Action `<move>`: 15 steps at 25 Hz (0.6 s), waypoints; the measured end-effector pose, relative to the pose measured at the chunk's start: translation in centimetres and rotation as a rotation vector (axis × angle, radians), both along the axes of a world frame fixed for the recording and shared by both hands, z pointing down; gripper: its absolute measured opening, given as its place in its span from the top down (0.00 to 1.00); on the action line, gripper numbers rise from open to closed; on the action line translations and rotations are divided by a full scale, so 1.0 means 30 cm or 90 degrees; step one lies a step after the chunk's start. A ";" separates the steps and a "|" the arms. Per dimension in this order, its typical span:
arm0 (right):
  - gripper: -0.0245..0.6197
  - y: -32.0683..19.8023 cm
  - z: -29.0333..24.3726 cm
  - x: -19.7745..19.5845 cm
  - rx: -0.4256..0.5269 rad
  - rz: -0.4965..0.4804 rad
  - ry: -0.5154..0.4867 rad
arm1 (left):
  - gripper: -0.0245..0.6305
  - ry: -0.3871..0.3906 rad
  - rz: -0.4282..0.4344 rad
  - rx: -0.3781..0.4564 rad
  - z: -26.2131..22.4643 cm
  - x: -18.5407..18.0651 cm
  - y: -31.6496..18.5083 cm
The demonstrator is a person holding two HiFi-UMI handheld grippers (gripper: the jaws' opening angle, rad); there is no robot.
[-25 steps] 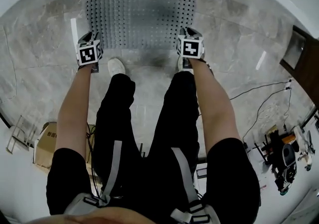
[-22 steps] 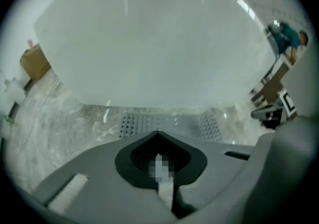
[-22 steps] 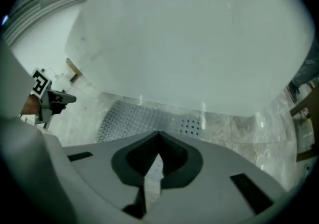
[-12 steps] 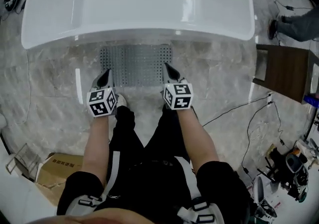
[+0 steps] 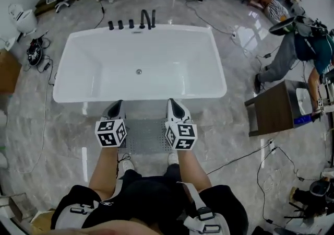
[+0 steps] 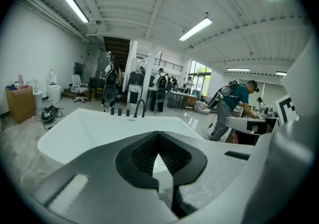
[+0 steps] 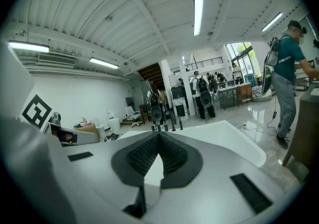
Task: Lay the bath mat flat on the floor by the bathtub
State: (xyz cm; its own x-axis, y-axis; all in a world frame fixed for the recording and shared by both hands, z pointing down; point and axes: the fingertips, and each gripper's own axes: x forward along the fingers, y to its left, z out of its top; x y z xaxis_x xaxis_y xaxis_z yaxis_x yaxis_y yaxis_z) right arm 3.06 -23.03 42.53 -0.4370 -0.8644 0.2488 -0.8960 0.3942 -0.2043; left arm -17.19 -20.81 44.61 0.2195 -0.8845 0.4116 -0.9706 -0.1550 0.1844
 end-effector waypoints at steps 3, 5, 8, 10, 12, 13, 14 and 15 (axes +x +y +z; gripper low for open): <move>0.95 0.008 -0.236 0.043 0.066 0.029 -0.012 | 0.96 -0.004 0.019 0.061 -0.228 0.023 0.001; 0.95 0.015 -0.381 0.076 0.112 0.044 -0.019 | 0.96 -0.012 0.031 0.099 -0.363 0.042 -0.001; 0.95 0.053 -0.550 0.126 0.175 0.061 -0.012 | 0.96 -0.021 0.052 0.144 -0.522 0.076 0.018; 0.95 0.085 -0.613 0.160 0.201 0.074 -0.007 | 0.96 -0.019 0.063 0.161 -0.582 0.096 0.034; 0.95 0.103 -0.640 0.187 0.216 0.082 -0.013 | 0.96 -0.018 0.070 0.174 -0.614 0.117 0.039; 0.95 0.110 -0.642 0.194 0.220 0.084 -0.019 | 0.96 -0.017 0.072 0.180 -0.622 0.125 0.042; 0.95 0.116 -0.638 0.198 0.220 0.085 -0.025 | 0.96 -0.017 0.072 0.187 -0.628 0.131 0.046; 0.95 0.121 -0.632 0.199 0.219 0.087 -0.029 | 0.96 -0.017 0.071 0.193 -0.634 0.131 0.050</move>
State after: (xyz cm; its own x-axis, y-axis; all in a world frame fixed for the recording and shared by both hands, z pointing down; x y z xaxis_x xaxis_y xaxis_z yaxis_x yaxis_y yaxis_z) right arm 9.03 -19.41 23.56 -0.3156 -0.9453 -0.0831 -0.9382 0.3239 -0.1222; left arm -13.26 -19.30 25.60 0.3151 -0.9387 0.1400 -0.9482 -0.3051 0.0887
